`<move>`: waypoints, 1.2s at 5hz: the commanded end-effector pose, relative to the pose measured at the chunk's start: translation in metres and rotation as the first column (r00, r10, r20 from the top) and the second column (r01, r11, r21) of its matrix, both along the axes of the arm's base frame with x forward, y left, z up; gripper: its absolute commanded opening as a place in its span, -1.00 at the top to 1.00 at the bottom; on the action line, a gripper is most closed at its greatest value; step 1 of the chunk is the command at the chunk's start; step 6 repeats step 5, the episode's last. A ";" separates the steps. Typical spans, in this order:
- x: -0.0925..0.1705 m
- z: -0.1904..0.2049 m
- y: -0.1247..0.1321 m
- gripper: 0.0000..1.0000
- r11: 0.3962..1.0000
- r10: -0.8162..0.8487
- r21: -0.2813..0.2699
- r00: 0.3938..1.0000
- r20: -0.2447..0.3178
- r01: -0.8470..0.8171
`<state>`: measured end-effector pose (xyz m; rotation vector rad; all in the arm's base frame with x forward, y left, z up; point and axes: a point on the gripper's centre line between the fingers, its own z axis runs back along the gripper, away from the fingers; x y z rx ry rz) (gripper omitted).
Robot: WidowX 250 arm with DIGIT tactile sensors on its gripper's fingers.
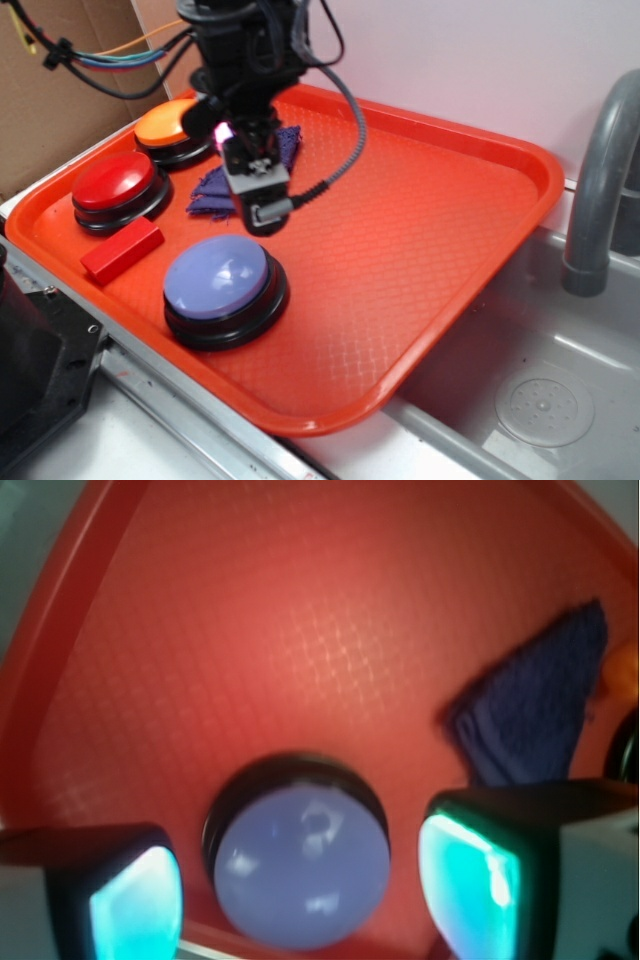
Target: Push the purple button.
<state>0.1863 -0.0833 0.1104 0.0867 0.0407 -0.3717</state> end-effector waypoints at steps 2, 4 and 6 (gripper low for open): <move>0.005 0.026 -0.001 -1.00 0.995 -0.001 -0.098 0.998 0.069 0.008; 0.007 0.045 -0.009 -1.00 1.000 -0.012 -0.025 0.991 0.132 0.015; 0.009 0.048 -0.007 -1.00 1.000 -0.002 -0.009 0.988 0.157 0.003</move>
